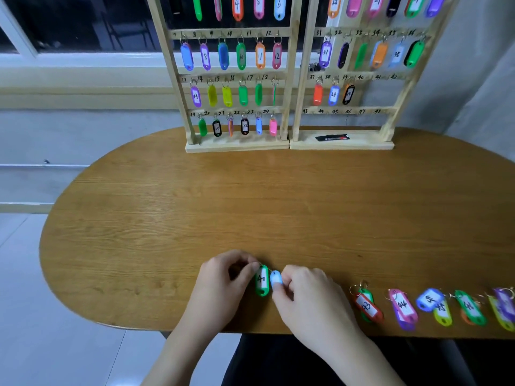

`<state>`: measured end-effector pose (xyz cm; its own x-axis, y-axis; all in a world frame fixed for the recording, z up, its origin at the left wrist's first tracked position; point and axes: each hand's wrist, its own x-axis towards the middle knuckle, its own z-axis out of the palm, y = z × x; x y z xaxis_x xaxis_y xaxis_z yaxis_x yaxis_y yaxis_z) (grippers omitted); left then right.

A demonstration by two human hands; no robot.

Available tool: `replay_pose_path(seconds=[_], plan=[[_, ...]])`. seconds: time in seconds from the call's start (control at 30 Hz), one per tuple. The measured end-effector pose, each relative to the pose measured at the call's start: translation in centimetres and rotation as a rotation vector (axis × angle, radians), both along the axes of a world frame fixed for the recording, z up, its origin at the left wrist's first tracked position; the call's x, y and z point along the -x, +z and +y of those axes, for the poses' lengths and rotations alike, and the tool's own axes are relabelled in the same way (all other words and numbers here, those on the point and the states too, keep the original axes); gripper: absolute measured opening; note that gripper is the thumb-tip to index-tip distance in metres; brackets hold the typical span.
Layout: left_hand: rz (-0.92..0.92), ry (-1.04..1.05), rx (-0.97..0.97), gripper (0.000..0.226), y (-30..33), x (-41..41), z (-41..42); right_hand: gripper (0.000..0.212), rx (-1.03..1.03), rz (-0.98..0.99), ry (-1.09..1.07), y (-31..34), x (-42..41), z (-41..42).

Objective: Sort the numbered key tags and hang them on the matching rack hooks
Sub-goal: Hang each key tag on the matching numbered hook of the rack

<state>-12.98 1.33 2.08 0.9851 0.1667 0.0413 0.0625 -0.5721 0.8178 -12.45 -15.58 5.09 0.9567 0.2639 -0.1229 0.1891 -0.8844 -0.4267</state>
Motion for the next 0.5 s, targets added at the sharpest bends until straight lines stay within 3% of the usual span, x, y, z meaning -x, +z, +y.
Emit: replay_pose_path(seconds=[0.13, 0.3, 0.5], plan=[[-0.011, 0.026, 0.102, 0.015, 0.3, -0.2, -0.3, 0.038, -0.153, -0.017, -0.029, 0.0, -0.9, -0.7], [0.001, 0.017, 0.191, 0.014, 0.5, -1.4, -0.9, 0.018, -0.428, 0.026, -0.069, 0.1, -2.2, -2.3], [-0.031, 0.013, 0.238, 0.014, 1.3, -3.9, -2.5, 0.02, -0.608, 0.068, -0.142, 1.4, -4.3, -4.7]])
